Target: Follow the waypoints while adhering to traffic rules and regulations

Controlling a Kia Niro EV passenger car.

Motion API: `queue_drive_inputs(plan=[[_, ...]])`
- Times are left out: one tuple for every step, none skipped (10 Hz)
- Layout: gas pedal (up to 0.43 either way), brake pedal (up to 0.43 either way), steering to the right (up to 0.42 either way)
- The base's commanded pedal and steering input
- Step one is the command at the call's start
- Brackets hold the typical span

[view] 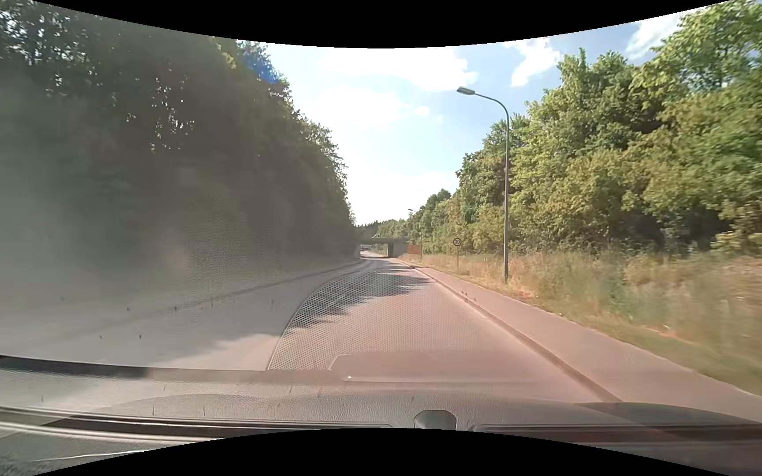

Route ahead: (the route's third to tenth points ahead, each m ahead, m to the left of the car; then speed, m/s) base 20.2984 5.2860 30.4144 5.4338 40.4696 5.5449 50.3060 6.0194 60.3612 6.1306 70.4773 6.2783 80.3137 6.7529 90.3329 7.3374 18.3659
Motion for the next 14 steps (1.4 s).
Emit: queue_drive_inputs(plan=[[0.079,0.006,-0.006],[0.079,0.006,-0.006],[0.079,0.006,-0.006],[0.079,0.006,-0.005],[0.079,0.006,-0.005],[0.079,0.006,-0.005],[0.079,0.006,-0.005],[0.079,0.006,-0.004],[0.079,0.006,-0.004],[0.079,0.006,-0.002],[0.079,0.006,0.0],[0.079,0.006,0.001],[0.079,0.006,0.001],[0.079,0.006,0.001]])
